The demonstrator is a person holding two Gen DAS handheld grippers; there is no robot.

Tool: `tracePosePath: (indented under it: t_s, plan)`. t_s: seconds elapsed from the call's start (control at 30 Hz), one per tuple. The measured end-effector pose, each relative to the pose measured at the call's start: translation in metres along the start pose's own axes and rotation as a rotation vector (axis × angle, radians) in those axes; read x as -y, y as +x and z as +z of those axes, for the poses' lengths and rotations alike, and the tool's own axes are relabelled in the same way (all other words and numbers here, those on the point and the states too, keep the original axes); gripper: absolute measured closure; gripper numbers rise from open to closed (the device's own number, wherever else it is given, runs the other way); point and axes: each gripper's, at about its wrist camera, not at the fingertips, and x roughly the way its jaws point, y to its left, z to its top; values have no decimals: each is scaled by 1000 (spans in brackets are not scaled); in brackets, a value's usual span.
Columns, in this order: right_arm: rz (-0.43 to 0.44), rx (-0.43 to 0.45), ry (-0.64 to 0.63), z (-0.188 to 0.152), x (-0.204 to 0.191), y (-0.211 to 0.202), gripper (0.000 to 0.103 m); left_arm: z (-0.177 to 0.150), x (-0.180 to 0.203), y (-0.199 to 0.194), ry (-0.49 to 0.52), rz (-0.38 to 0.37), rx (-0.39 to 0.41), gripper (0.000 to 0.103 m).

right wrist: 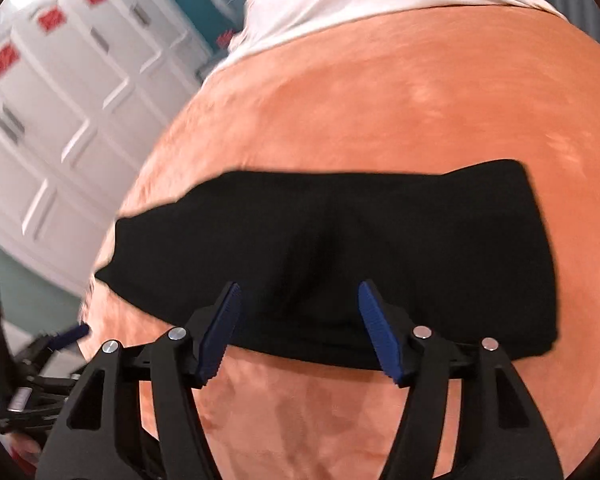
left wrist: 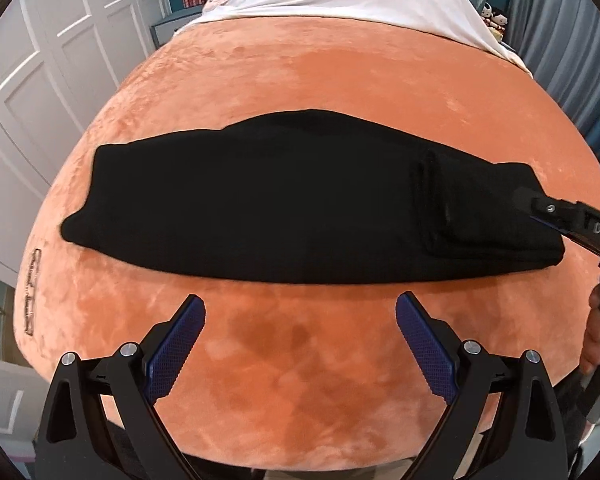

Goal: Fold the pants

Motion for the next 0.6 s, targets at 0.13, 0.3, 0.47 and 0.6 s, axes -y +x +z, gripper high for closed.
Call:
tracePosePath:
  t_s: [0.13, 0.3, 0.47, 0.6]
  plan:
    - [-57, -2, -13, 7, 8, -3, 50, 3, 10, -2, 0, -19, -2, 9]
    - [-24, -46, -81, 6, -22, 29, 56, 3, 16, -2, 10, -12, -12, 9]
    - [-171, -142, -192, 2, -54, 86, 71, 3, 18, -3, 20, -7, -17, 9]
    - [-214, -170, -198, 3, -55, 100, 96, 3, 13, -2, 8, -9, -20, 9]
